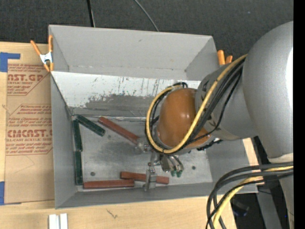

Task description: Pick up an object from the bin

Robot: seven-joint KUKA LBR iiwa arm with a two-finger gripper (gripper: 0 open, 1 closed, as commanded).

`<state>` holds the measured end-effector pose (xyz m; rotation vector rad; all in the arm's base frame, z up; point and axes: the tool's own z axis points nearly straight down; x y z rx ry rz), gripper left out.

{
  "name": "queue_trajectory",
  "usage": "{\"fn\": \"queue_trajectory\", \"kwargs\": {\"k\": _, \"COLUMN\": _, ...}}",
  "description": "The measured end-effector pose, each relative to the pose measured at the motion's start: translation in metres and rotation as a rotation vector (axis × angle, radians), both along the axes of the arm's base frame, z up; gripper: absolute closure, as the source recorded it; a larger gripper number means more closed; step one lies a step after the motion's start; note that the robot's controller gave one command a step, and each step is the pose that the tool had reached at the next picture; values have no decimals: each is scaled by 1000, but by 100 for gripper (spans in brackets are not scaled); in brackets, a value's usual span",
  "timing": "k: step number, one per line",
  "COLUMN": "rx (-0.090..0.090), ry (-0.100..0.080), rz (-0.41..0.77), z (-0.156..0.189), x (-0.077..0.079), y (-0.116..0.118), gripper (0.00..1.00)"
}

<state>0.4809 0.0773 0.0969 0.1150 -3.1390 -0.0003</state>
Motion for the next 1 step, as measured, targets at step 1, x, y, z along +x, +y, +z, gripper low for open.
{"fn": "queue_trajectory", "kwargs": {"k": 1, "rx": 0, "ry": 0, "rz": 0, "z": 0, "x": 0, "y": 0, "gripper": 0}}
